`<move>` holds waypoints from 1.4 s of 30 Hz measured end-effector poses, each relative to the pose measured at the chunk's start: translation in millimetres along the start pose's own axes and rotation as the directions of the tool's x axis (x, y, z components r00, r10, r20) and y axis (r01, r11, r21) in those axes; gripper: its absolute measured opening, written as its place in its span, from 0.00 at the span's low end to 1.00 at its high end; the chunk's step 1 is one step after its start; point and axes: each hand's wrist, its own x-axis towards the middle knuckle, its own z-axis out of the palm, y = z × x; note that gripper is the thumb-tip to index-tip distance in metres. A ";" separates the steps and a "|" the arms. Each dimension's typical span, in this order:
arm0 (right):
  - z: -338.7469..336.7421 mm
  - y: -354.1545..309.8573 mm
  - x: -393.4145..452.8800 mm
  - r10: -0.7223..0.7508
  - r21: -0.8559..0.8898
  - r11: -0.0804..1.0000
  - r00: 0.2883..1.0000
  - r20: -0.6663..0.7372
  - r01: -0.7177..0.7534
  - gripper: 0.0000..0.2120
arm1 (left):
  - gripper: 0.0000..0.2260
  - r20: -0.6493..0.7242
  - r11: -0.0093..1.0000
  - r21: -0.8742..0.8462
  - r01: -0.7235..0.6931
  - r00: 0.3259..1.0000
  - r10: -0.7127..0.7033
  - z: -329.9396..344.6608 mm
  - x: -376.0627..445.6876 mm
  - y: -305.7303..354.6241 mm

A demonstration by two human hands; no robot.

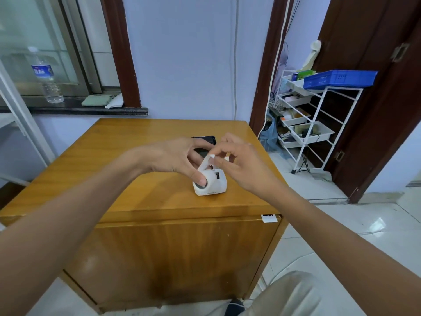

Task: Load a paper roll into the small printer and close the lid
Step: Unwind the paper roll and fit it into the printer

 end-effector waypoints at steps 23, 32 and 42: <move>-2.6 25.1 0.2 -0.060 -0.320 0.945 0.997 0.039 0.070 0.15 | 0.18 -0.542 0.856 -0.473 -0.211 0.835 -0.093 28.4 27.8 -67.9; 7.9 61.2 44.7 0.034 -0.413 0.910 0.993 0.112 0.016 0.11 | 0.34 -0.679 0.947 -0.075 0.311 0.680 -0.277 64.6 53.9 -89.8; 24.6 68.6 62.6 0.057 -0.353 0.936 0.985 0.160 0.003 0.13 | 0.17 -0.510 0.902 -0.334 0.273 0.753 -0.416 42.1 66.8 -89.0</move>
